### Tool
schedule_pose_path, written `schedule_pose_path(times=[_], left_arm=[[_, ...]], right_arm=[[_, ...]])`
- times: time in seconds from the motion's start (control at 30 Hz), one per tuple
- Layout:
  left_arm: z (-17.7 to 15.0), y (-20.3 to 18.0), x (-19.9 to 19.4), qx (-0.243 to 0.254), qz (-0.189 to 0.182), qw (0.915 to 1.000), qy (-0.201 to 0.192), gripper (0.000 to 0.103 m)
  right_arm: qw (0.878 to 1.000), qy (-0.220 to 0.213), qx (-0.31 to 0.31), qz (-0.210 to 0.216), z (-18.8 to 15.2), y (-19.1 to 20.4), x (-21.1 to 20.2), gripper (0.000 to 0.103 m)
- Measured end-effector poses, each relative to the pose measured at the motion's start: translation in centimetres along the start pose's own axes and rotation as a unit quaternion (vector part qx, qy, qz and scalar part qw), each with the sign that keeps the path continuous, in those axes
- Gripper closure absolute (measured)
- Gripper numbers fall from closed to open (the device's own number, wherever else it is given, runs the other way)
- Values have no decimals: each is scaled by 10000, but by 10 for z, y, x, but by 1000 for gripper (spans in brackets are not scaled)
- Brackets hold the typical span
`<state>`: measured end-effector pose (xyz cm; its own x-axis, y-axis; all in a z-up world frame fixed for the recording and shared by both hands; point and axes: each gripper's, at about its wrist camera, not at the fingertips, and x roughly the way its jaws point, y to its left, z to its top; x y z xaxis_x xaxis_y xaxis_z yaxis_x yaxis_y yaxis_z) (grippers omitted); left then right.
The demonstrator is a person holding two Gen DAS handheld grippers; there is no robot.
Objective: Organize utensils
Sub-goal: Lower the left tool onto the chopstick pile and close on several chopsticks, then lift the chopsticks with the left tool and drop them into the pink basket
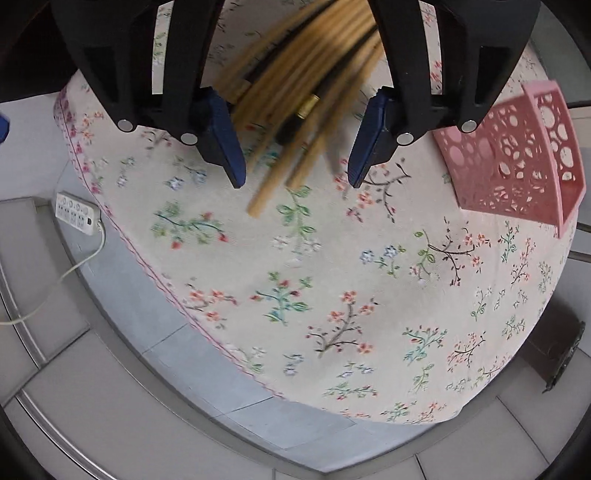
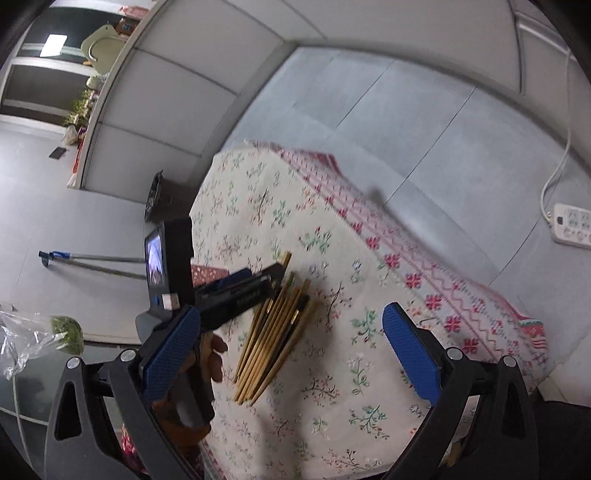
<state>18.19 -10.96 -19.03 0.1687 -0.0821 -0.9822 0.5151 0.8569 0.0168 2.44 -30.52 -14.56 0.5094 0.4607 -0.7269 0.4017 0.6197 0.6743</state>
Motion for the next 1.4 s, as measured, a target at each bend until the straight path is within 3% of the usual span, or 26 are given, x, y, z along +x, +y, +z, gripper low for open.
schedule_pose_path(times=[0.1, 0.27, 0.53, 0.7, 0.77, 0.83, 1.0, 1.1, 1.2, 1.27, 1.33, 1.4], left_arm=[[5, 8, 0, -25, 53, 10000, -20, 64], [8, 9, 4, 129, 250, 9995, 128, 78], [1, 10, 24, 189, 240, 9988, 370, 78], [-2, 20, 21, 121, 10, 9997, 235, 79], [-6, 23, 21, 48, -18, 9998, 184, 85], [-8, 22, 21, 88, 81, 9999, 16, 90], [-39, 17, -31, 5, 179, 9947, -1015, 92], [-73, 13, -85, -30, 226, 9857, -1669, 93], [-107, 21, -134, -161, 364, 9736, -2248, 94], [-124, 26, -162, -254, 480, 9642, -2595, 95], [-145, 20, -188, -405, 452, 9541, -2932, 96], [-163, 20, -210, -513, 440, 9433, -3251, 96]], right_arm=[[9998, 144, -68, -74, -2, 3, 8, 7], [9994, 308, -21, -127, -2, 0, 16, 7], [9992, 317, 30, -242, 0, -2, 18, 7], [9989, 338, 126, -282, 2, -6, 21, 7], [9987, 347, 118, -348, 2, -6, 24, 7], [9981, 352, 150, -473, 3, -7, 30, 7], [9953, 351, 165, -886, 12, -7, 53, 7], [9948, 379, -91, -941, 16, 11, 69, 7], [9900, 288, -510, -1284, 12, 31, 84, 9], [9860, 454, -609, -1485, 5, 36, 99, 19], [9833, 710, -536, -1587, -1, 33, 114, 38], [9822, 883, -312, -1626, -3, 29, 129, 47]])
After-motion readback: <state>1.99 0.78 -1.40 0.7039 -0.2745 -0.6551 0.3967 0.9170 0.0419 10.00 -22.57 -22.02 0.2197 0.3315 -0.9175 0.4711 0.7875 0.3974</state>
